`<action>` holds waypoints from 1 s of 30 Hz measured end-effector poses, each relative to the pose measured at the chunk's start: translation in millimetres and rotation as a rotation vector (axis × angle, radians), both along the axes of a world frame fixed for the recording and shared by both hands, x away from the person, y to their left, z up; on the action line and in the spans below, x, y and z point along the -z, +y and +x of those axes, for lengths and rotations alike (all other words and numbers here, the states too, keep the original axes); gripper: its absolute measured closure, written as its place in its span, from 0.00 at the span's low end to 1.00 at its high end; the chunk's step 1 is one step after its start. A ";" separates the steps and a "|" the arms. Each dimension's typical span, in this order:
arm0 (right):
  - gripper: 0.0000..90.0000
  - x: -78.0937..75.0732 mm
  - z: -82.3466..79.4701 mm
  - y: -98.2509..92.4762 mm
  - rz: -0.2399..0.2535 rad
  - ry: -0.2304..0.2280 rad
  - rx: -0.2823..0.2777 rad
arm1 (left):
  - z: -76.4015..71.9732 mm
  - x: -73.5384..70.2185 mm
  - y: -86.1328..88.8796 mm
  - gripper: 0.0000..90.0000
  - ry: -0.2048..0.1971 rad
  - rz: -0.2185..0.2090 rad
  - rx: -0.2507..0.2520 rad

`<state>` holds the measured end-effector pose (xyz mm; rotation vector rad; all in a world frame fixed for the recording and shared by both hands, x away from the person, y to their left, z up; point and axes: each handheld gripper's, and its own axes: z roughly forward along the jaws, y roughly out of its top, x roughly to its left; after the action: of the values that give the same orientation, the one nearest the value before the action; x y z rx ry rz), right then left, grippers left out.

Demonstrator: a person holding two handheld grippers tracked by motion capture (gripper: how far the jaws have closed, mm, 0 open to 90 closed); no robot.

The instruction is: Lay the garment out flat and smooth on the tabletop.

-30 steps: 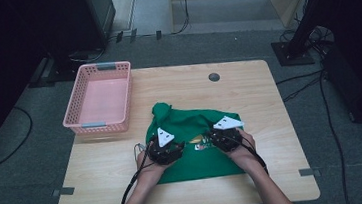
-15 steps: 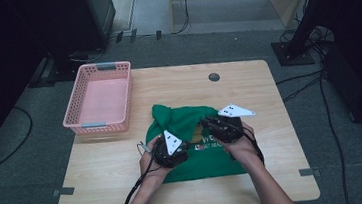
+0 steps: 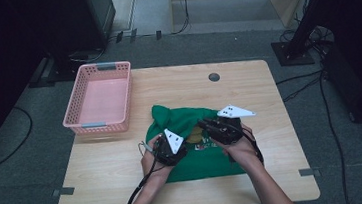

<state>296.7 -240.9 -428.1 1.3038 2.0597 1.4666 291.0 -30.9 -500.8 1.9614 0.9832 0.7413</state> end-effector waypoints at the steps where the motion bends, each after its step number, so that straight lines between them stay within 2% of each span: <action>1: 0.90 1.3 -0.5 -1.9 -0.002 0.005 -0.003 | 1.3 -0.9 2.7 0.70 0.005 -0.010 -0.002; 5: 0.90 10.2 -0.5 -7.0 -0.036 0.015 -0.005 | 6.6 -2.1 11.2 0.90 0.030 -0.024 0.013; 6: 0.89 14.4 0.1 -7.1 -0.062 0.010 -0.007 | 8.1 -0.9 12.0 0.92 0.040 -0.019 0.021; 8: 0.89 28.6 2.8 -6.0 -0.151 0.001 -0.014 | 11.9 4.7 12.3 0.94 0.073 -0.008 0.038; 10: 0.89 49.8 8.3 -7.9 -0.189 0.023 -0.027 | 16.0 13.7 12.1 0.94 0.123 0.003 0.052; 12: 0.89 69.1 12.5 -12.7 -0.179 0.064 -0.019 | 18.1 17.4 12.5 0.94 0.154 0.000 0.056; 13: 0.89 76.0 13.2 -15.5 -0.171 0.081 -0.011 | 18.3 16.6 13.6 0.94 0.151 -0.016 0.053; 15: 0.89 85.2 13.5 -21.6 -0.140 0.102 -0.007 | 19.0 17.3 14.2 0.94 0.170 -0.019 0.054; 16: 0.89 88.2 13.1 -24.3 -0.119 0.118 0.000 | 18.7 17.4 14.3 0.94 0.179 -0.020 0.056; 20: 0.89 88.2 7.8 -25.6 -0.121 0.138 0.003 | 14.9 17.6 15.1 0.93 0.214 -0.061 0.052; 26: 0.89 92.9 -13.4 -18.3 -0.160 0.118 0.012 | 1.3 17.7 20.9 0.93 0.228 -0.074 0.052; 30: 0.90 93.9 -31.2 -14.6 -0.185 0.102 0.014 | -16.5 17.7 21.8 0.93 0.221 -0.056 0.072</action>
<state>265.5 -255.6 -522.0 1.3410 2.1859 1.1937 274.6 -9.1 -518.5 2.0494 1.0443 0.4585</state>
